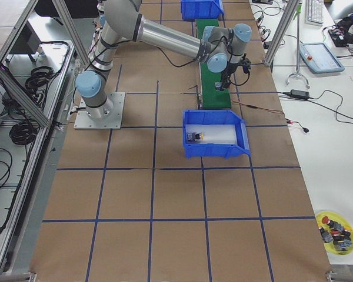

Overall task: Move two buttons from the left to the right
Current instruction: 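Grasp the red button with the right gripper and carry it to the bin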

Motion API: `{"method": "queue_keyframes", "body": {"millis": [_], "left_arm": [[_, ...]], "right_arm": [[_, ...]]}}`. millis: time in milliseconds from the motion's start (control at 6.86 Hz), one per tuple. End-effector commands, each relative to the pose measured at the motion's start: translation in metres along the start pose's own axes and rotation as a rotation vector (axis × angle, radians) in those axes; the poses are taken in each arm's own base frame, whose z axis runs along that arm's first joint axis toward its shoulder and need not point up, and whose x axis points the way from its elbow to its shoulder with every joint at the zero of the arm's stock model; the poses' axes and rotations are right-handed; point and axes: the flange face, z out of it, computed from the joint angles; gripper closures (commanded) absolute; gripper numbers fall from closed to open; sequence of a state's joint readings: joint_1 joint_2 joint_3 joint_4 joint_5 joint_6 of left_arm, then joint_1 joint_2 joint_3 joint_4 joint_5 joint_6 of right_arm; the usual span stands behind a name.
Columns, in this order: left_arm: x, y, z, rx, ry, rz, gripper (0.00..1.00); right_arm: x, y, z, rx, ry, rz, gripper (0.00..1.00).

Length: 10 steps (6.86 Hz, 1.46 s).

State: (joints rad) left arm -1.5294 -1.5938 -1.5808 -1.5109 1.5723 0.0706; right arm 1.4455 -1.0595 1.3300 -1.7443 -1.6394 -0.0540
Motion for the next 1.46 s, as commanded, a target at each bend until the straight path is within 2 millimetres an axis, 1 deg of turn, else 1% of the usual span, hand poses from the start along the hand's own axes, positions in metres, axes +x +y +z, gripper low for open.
{"method": "queue_keyframes", "body": {"millis": [0, 146, 291, 437, 583, 728, 874, 1020, 1165, 1311], "left_arm": [[-0.001, 0.000, 0.000, 0.001, 0.001, -0.003, 0.00], [-0.001, 0.000, 0.000, 0.001, 0.001, -0.003, 0.00], [-0.001, 0.000, 0.000, 0.001, 0.001, -0.003, 0.00], [0.000, 0.000, 0.000, 0.001, 0.001, -0.003, 0.00], [-0.001, 0.000, 0.000, 0.001, 0.001, -0.003, 0.00], [-0.001, 0.000, 0.000, 0.001, 0.001, -0.003, 0.00], [-0.001, 0.000, 0.000, 0.001, 0.001, -0.003, 0.00], [-0.001, 0.000, 0.000, 0.001, 0.001, -0.005, 0.00], [-0.001, 0.000, 0.000, 0.001, 0.001, -0.003, 0.00], [-0.001, 0.000, -0.001, 0.002, 0.001, -0.003, 0.00]], "right_arm": [[0.111, 0.010, -0.075, -0.009, -0.008, 0.057, 0.95], [0.144, 0.001, -0.087, 0.018, -0.001, 0.009, 0.95], [0.187, -0.008, -0.063, -0.014, 0.024, -0.050, 0.95], [0.226, -0.016, -0.025, -0.062, -0.009, -0.039, 0.95], [0.233, -0.020, 0.000, -0.095, -0.029, -0.047, 0.96], [0.230, -0.019, 0.019, -0.072, -0.018, -0.048, 0.96], [0.229, -0.016, 0.043, -0.043, -0.009, -0.074, 0.96], [0.229, -0.019, 0.057, 0.014, 0.016, -0.130, 0.96], [0.226, -0.016, 0.073, 0.004, 0.012, -0.173, 0.96], [0.228, -0.012, 0.088, -0.018, 0.000, -0.205, 0.96]]}}
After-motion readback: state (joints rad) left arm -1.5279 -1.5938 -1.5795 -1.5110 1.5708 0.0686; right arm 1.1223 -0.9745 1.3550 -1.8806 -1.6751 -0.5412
